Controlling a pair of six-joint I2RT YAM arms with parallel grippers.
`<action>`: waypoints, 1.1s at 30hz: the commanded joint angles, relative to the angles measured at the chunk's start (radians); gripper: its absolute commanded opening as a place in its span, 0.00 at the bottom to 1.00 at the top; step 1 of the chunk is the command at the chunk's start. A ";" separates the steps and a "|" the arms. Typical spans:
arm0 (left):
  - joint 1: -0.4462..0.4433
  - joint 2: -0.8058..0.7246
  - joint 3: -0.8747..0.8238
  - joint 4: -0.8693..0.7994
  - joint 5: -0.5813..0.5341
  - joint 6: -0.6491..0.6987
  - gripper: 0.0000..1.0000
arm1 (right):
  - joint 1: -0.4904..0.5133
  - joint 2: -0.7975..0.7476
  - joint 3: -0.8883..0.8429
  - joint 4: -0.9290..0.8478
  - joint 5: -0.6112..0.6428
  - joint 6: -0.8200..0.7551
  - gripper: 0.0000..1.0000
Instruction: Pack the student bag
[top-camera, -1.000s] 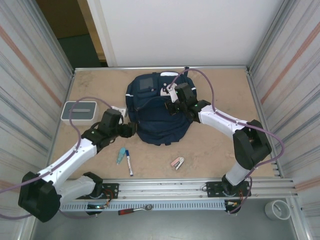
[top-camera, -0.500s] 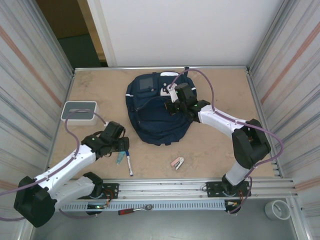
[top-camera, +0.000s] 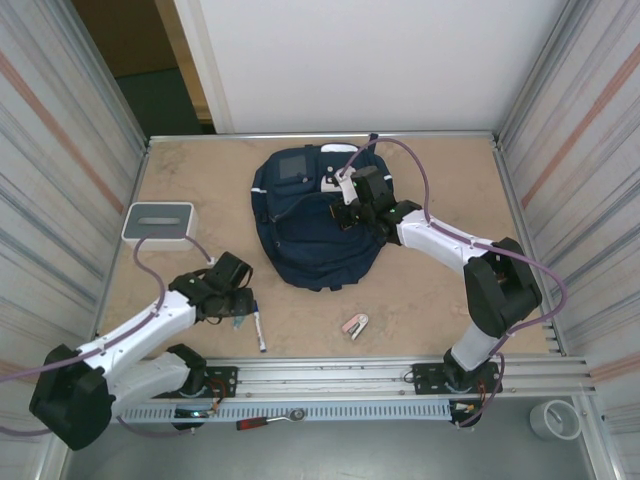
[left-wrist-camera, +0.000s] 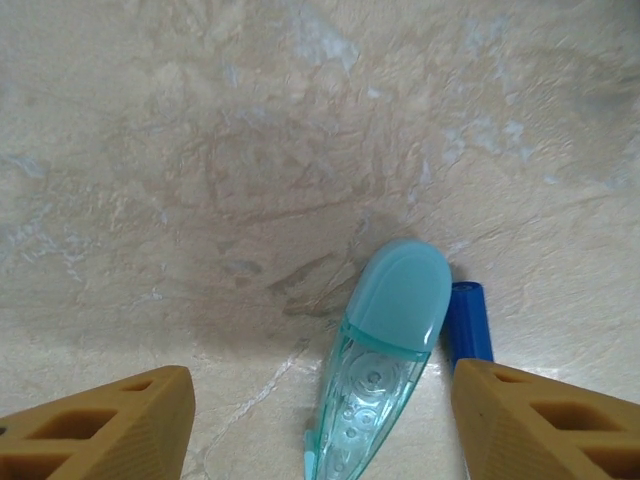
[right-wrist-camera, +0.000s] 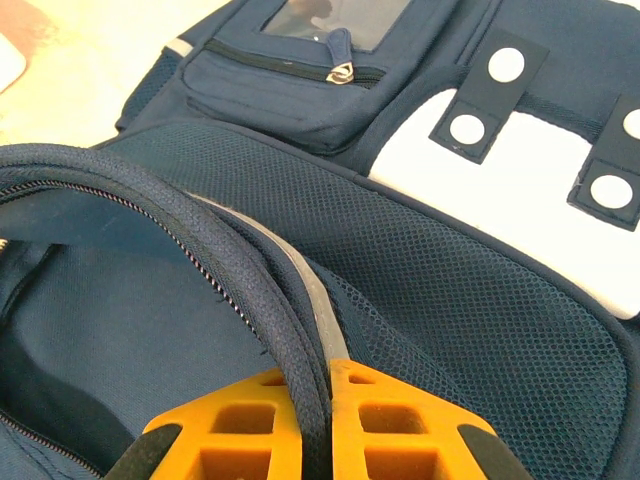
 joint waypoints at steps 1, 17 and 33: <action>-0.008 0.021 0.004 0.009 0.024 -0.006 0.65 | -0.011 0.004 -0.021 0.032 -0.014 0.043 0.00; -0.008 0.046 -0.033 0.049 0.058 -0.025 0.60 | -0.015 -0.014 -0.033 0.030 -0.014 0.045 0.00; 0.010 0.127 -0.060 0.152 0.064 -0.006 0.45 | -0.013 0.005 -0.028 0.031 -0.020 0.049 0.00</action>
